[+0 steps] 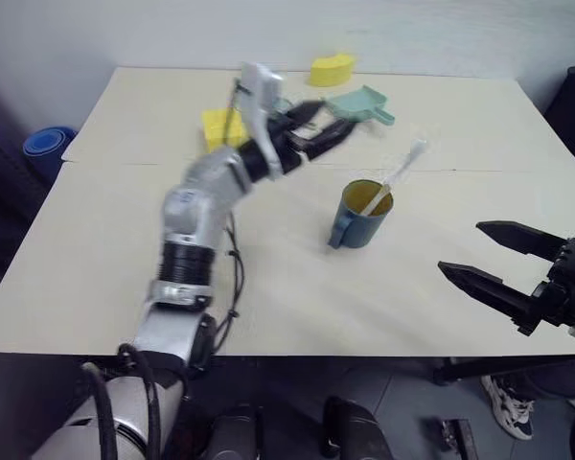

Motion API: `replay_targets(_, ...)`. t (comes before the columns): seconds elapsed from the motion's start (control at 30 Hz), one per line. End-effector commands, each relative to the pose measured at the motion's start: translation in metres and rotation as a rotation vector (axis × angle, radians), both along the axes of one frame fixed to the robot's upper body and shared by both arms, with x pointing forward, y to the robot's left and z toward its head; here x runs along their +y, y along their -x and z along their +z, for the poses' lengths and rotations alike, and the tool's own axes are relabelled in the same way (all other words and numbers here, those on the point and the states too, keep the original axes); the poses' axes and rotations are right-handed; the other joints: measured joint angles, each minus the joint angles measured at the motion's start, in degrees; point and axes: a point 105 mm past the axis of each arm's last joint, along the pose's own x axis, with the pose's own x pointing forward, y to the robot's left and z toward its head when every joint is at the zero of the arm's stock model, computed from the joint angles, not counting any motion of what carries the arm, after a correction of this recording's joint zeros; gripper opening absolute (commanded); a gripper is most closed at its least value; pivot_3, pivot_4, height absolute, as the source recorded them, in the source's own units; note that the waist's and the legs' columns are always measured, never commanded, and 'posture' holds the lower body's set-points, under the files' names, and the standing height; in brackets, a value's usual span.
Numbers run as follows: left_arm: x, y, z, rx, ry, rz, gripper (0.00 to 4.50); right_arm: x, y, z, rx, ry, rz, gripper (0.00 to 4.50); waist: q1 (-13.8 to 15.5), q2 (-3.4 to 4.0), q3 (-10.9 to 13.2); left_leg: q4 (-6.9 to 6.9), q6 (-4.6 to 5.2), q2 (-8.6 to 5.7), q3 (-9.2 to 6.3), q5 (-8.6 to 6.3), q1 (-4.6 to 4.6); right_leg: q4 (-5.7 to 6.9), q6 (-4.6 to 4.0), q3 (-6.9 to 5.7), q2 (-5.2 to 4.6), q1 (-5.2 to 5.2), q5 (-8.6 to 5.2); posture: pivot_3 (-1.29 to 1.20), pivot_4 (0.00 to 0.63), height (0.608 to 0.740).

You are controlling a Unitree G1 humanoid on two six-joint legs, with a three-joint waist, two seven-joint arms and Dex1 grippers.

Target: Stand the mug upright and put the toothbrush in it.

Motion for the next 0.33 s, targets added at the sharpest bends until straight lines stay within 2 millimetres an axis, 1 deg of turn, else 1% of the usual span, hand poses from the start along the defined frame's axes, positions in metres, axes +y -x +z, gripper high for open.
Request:
replay_targets(0.03,0.042,0.044,0.012,-0.121,-0.196,-0.190,4.13,-0.019,-0.003,0.001,0.018,0.048,-0.008,4.50,-0.4,0.02,0.0,-0.01,0.00,0.00,-0.01,0.00,0.05,0.04,0.00,0.00,0.00,0.00,0.00,0.00,0.150,0.740)
replay_targets(0.1,0.074,0.059,-0.007,-0.148,-0.420,-0.232,4.13,-0.034,-0.004,-0.003,0.058,0.063,-0.016,4.50,-0.6,0.05,0.0,-0.03,-0.02,0.00,-0.02,-0.01,0.05,0.03,0.01,-0.02,0.00,0.00,0.00,0.00,0.150,0.740)
replay_targets(0.17,0.100,0.065,-0.020,-0.111,-0.570,-0.225,4.13,-0.044,-0.006,-0.005,0.082,0.082,-0.018,4.50,-0.6,0.10,0.0,-0.08,-0.05,0.00,0.03,-0.02,0.11,0.03,0.01,-0.02,0.00,0.00,0.00,0.00,0.150,0.740)
replay_targets(0.23,0.116,0.071,-0.025,-0.083,-0.651,-0.236,4.13,-0.054,-0.010,-0.006,0.084,0.096,-0.032,4.50,0.0,0.11,0.0,-0.05,-0.06,0.00,-0.01,-0.03,0.09,-0.08,0.01,-0.04,0.02,0.08,-0.01,0.00,0.150,0.740)
replay_targets(0.33,0.127,0.071,-0.028,-0.090,-0.700,-0.211,4.13,-0.061,-0.018,-0.004,0.074,0.093,-0.040,4.50,0.5,0.08,0.0,0.17,-0.03,0.00,-0.10,-0.04,0.08,-0.27,0.01,-0.07,0.02,0.33,-0.01,0.00,0.150,0.740)
